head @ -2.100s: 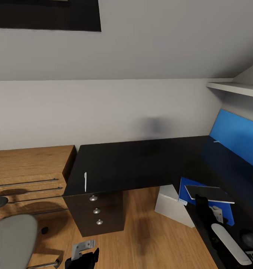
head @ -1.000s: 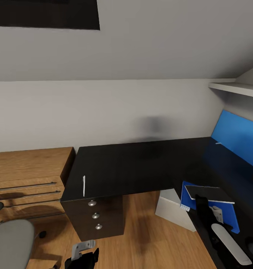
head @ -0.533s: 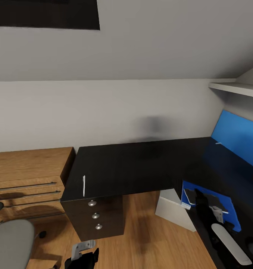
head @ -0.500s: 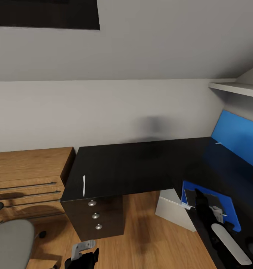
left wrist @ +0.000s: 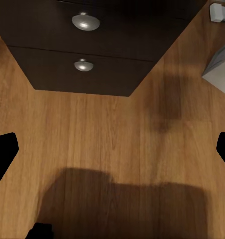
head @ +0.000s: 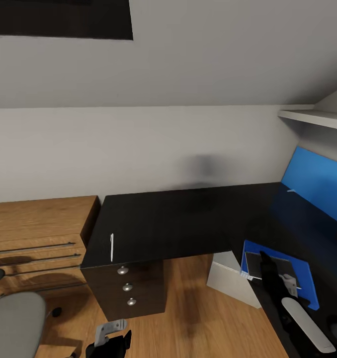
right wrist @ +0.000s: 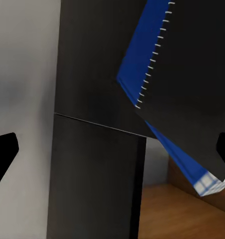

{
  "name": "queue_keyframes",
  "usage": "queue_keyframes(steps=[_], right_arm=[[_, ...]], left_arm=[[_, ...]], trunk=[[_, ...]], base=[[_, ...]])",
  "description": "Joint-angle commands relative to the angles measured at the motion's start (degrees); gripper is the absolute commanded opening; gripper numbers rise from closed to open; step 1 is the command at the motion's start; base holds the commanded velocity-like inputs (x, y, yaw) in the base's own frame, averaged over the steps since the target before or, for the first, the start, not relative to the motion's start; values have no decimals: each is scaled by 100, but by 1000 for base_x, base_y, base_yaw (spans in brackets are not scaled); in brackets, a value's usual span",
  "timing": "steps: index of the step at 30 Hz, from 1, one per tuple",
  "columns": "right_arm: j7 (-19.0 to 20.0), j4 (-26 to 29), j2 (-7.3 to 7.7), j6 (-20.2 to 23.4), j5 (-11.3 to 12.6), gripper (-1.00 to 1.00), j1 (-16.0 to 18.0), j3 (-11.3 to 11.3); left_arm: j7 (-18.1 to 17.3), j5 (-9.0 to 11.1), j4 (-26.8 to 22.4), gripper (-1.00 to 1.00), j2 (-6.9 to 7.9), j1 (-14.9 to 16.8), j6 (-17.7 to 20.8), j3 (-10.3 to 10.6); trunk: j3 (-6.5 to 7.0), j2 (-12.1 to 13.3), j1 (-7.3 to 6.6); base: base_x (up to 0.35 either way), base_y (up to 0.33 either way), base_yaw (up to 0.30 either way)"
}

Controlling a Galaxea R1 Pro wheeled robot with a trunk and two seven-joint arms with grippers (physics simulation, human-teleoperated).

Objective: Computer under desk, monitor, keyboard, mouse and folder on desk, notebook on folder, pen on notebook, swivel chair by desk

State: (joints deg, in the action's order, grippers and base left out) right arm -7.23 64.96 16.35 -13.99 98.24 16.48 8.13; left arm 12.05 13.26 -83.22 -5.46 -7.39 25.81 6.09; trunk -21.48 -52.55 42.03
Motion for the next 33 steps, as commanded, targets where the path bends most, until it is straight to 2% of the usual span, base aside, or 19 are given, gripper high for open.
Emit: queue_keyframes(steps=[1,11,14,19,22,23,27,29,31,32,33], right_arm=[[-15,8,8,-51,46,100,4,24],[42,341,8,-90,-24,100,4,44],[158,426,-14,-87,-187,100,4,126],[399,482,-104,-89,-639,100,4,362],[421,487,-144,-84,-901,100,4,645],[419,492,-157,-86,-1018,100,4,816],[363,498,-231,-97,-1258,100,4,1135],[281,493,-382,-100,-1458,100,4,1217],[122,481,-605,-99,-1944,100,4,1262],[73,478,-658,-98,-2105,100,4,1271],[-69,469,-811,-97,-2620,100,4,1289]], left_arm=[[52,61,-11,100,1,0,20,7],[52,63,-11,100,1,0,21,12],[52,63,-11,100,1,0,21,13],[52,63,-11,100,1,0,21,14],[52,63,-11,100,1,0,21,15],[52,63,-11,100,1,0,21,15],[52,63,-11,100,1,0,21,15],[52,63,-11,100,-3,0,21,15],[52,63,-11,100,-6,0,21,15],[52,63,-11,100,-6,0,21,15],[52,63,-11,100,-7,0,21,15]], trunk=[[-6,-5,1],[-6,-5,1],[-6,-5,1],[-9,-5,1],[-17,-5,1],[-18,-5,1],[-17,-5,1],[-12,-5,1],[-7,-5,1],[-4,-5,1],[-1,-5,1]], base=[[0,0,0],[0,0,0],[0,0,0],[0,0,23],[0,0,164],[0,0,219],[0,0,245],[0,0,265],[0,0,270],[0,0,272],[0,0,273]])
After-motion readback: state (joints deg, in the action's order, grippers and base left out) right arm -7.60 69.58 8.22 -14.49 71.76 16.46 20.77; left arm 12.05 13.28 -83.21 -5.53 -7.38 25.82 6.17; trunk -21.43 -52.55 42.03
